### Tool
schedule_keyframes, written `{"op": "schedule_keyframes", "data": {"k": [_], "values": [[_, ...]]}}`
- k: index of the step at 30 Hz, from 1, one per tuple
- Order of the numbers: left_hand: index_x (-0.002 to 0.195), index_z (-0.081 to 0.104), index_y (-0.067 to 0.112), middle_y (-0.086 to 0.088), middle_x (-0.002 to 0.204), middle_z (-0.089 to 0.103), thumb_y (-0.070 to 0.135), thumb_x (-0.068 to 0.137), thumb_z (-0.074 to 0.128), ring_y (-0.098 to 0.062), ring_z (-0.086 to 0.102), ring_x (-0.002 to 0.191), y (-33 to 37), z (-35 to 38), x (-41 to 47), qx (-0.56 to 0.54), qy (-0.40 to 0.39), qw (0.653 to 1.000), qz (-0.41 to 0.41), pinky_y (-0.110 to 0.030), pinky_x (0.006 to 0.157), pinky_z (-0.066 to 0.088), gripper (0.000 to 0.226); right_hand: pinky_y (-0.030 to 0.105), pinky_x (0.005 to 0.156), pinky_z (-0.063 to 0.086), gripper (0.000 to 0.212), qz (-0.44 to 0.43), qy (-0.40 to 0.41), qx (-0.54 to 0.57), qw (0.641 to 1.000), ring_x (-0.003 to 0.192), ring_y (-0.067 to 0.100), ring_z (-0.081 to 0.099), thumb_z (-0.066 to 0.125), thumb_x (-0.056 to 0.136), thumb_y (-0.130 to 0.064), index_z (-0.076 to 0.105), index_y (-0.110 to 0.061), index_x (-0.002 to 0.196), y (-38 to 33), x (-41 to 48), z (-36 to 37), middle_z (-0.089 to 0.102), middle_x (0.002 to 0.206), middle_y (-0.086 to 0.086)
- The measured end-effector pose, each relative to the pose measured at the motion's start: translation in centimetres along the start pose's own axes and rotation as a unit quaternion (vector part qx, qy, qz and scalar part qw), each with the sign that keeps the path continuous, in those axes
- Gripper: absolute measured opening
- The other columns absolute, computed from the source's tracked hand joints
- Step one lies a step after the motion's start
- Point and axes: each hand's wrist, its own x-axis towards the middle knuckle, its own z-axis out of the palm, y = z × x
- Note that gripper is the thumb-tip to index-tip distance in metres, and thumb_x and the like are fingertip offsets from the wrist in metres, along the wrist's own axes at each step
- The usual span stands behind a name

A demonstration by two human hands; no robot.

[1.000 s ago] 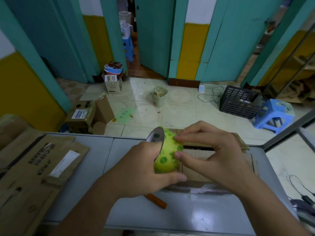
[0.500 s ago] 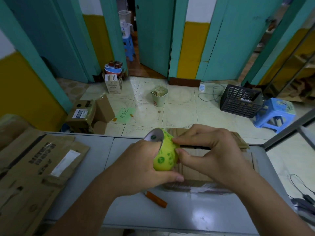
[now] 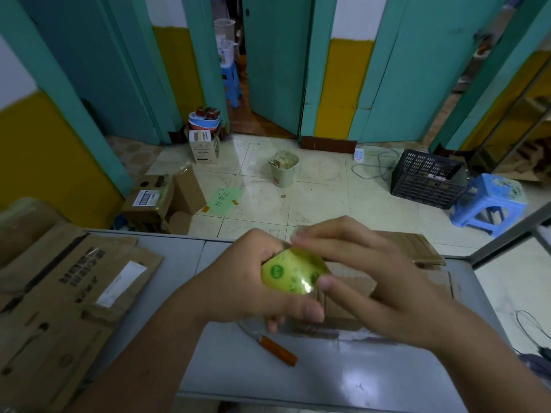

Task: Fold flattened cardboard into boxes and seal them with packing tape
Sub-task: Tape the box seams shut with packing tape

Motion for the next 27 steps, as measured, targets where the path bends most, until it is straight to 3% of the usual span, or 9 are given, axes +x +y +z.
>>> {"op": "schedule_keyframes", "data": {"k": [3, 5, 7, 10, 12, 16, 20, 27], "values": [[0.071, 0.075, 0.019, -0.004, 0.058, 0.066, 0.073, 0.064, 0.087, -0.013, 0.067, 0.046, 0.3, -0.6, 0.5, -0.049, 0.028, 0.998, 0.026, -0.022, 0.041, 0.052, 0.056, 0.039, 0.093, 0.053, 0.049, -0.03, -0.014, -0.041, 0.999, 0.123, 0.021, 0.059, 0.068, 0.099, -0.035, 0.061, -0.018, 0.145, 0.2, -0.2, -0.1, 0.058, 0.135, 0.0], [0.056, 0.057, 0.001, -0.006, 0.047, 0.049, 0.093, 0.065, 0.068, -0.01, 0.054, 0.04, 0.0, -0.4, 1.1, -0.034, 0.138, 0.989, 0.044, -0.019, 0.04, 0.041, 0.093, 0.037, 0.087, 0.054, 0.049, -0.036, 0.016, -0.048, 0.998, 0.114, 0.02, 0.062, 0.072, 0.097, -0.033, 0.063, -0.014, 0.141, 0.3, -0.3, 0.0, 0.06, 0.125, 0.003], [0.057, 0.051, -0.005, -0.022, 0.049, 0.038, 0.1, 0.071, 0.053, -0.016, 0.045, 0.043, -0.5, -0.2, 1.7, -0.021, 0.246, 0.967, 0.055, -0.022, 0.046, 0.036, 0.106, 0.033, 0.081, 0.055, 0.05, -0.032, 0.064, -0.053, 0.996, 0.103, 0.017, 0.064, 0.079, 0.091, -0.035, 0.069, -0.01, 0.133, 0.1, -0.4, 0.4, 0.063, 0.114, 0.005], [0.065, 0.061, 0.001, -0.026, 0.057, 0.045, 0.087, 0.087, 0.053, -0.022, 0.05, 0.052, -1.1, 0.4, 1.8, -0.067, 0.241, 0.965, 0.076, -0.024, 0.053, 0.04, 0.089, 0.031, 0.075, 0.055, 0.052, -0.02, 0.11, -0.066, 0.992, 0.094, 0.015, 0.066, 0.086, 0.081, -0.044, 0.076, -0.007, 0.116, -0.2, -0.6, 1.2, 0.065, 0.103, 0.005], [0.069, 0.061, 0.002, -0.026, 0.061, 0.045, 0.083, 0.09, 0.054, -0.025, 0.049, 0.054, -1.1, 0.7, 1.6, -0.088, 0.216, 0.97, 0.067, -0.026, 0.056, 0.04, 0.084, 0.033, 0.072, 0.054, 0.052, -0.022, 0.098, -0.056, 0.993, 0.09, 0.017, 0.065, 0.087, 0.08, -0.049, 0.075, -0.008, 0.109, -0.3, -0.6, 1.5, 0.063, 0.101, 0.004], [0.068, 0.057, 0.002, -0.027, 0.062, 0.042, 0.076, 0.096, 0.052, -0.025, 0.048, 0.056, -0.8, 1.4, 1.3, -0.071, 0.225, 0.971, 0.046, -0.027, 0.056, 0.041, 0.08, 0.028, 0.07, 0.049, 0.049, -0.038, 0.041, -0.031, 0.998, 0.087, 0.014, 0.057, 0.07, 0.092, -0.059, 0.065, -0.02, 0.121, -0.5, -0.3, 1.7, 0.053, 0.101, -0.002], [0.06, 0.061, 0.015, -0.004, 0.056, 0.048, 0.067, 0.093, 0.054, -0.013, 0.051, 0.052, -0.3, 2.2, 1.4, -0.103, 0.242, 0.964, 0.025, -0.021, 0.055, 0.042, 0.062, 0.024, 0.073, 0.045, 0.029, -0.057, 0.044, -0.008, 0.997, 0.087, 0.015, 0.055, 0.049, 0.109, -0.043, 0.059, -0.02, 0.121, -0.4, -0.2, 1.8, 0.053, 0.101, -0.002], [0.063, 0.062, 0.007, -0.009, 0.056, 0.049, 0.057, 0.095, 0.055, -0.014, 0.051, 0.05, 0.1, 2.8, 1.0, -0.16, 0.246, 0.956, -0.004, -0.022, 0.052, 0.042, 0.06, 0.034, 0.068, 0.048, 0.023, -0.069, 0.081, 0.021, 0.994, 0.083, 0.022, 0.059, 0.042, 0.111, -0.028, 0.06, -0.014, 0.115, -0.8, -0.6, 2.3, 0.058, 0.095, 0.004]]}}
